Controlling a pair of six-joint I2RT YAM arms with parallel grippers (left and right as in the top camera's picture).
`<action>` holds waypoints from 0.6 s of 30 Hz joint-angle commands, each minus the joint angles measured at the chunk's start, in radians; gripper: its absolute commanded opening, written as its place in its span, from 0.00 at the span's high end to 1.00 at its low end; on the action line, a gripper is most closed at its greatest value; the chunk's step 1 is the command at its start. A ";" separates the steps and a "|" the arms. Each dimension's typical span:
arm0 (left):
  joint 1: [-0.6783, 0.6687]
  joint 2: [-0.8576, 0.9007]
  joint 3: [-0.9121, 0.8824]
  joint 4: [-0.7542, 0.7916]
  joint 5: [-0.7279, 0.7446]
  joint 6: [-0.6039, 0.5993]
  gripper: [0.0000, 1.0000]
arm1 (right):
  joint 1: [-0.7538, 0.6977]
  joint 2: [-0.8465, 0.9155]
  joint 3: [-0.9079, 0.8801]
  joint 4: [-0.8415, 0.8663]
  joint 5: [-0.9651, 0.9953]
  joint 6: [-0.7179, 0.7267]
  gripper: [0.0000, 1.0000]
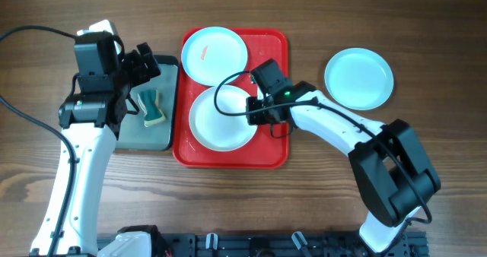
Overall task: Clean dirty plates on tray and stack at the side
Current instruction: 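Move the sponge back to the black tray and release it, left gripper, then lift the white plate off the red tray with right gripper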
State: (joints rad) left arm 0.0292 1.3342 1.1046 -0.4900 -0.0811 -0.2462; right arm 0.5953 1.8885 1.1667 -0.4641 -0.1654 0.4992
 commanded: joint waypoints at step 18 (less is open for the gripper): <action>0.003 0.005 0.005 0.001 0.005 -0.013 0.00 | 0.003 0.010 -0.014 0.021 0.073 0.059 0.94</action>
State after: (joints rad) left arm 0.0292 1.3342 1.1046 -0.4900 -0.0811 -0.2462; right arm 0.5987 1.8885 1.1660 -0.4450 -0.1028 0.5346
